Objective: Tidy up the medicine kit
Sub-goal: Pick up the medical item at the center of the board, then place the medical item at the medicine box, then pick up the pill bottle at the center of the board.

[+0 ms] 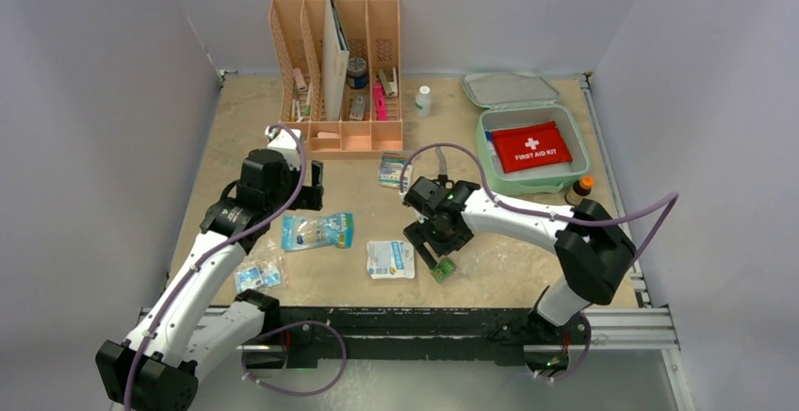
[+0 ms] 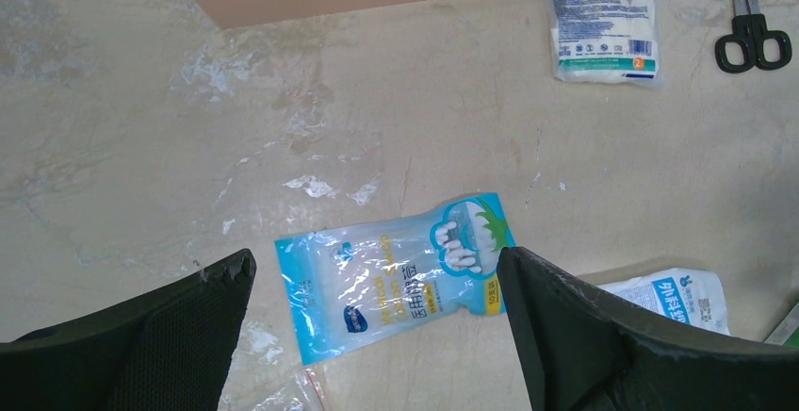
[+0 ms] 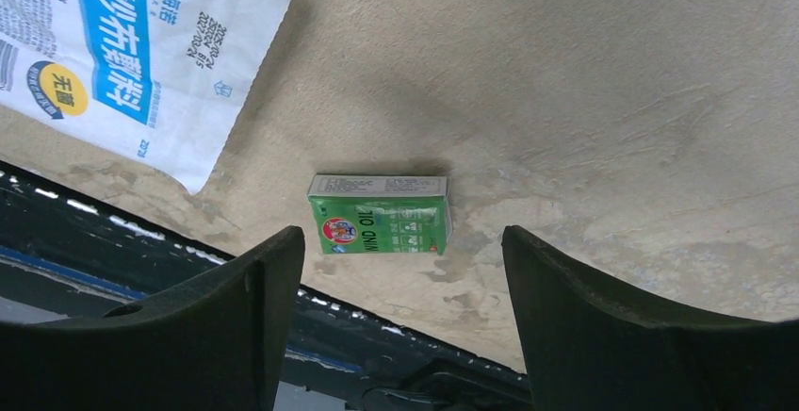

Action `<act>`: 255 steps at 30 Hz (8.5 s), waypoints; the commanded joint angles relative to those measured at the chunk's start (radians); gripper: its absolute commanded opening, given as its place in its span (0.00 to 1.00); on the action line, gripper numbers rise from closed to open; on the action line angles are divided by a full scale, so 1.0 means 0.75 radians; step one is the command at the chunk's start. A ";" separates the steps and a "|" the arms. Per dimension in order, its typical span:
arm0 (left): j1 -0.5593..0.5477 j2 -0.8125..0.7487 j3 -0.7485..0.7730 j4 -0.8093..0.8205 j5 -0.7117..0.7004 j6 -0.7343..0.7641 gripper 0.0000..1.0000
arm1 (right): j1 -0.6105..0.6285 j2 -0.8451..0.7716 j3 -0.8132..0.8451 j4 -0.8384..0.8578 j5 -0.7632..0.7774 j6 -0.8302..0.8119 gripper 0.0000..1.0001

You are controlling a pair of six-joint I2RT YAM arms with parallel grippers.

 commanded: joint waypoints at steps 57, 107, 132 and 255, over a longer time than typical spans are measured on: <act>-0.005 -0.009 0.023 0.035 -0.038 -0.013 0.99 | 0.113 0.063 -0.012 0.026 0.094 0.252 0.53; -0.005 -0.056 0.020 0.031 -0.054 -0.048 0.99 | -1.105 0.265 0.496 0.300 0.176 1.291 0.49; -0.005 -0.013 0.026 0.032 -0.075 -0.040 0.98 | -1.111 0.460 0.580 0.163 0.115 1.400 0.72; -0.005 -0.017 0.006 0.066 0.028 -0.022 0.96 | -0.823 0.654 0.739 1.484 -0.274 -0.200 0.58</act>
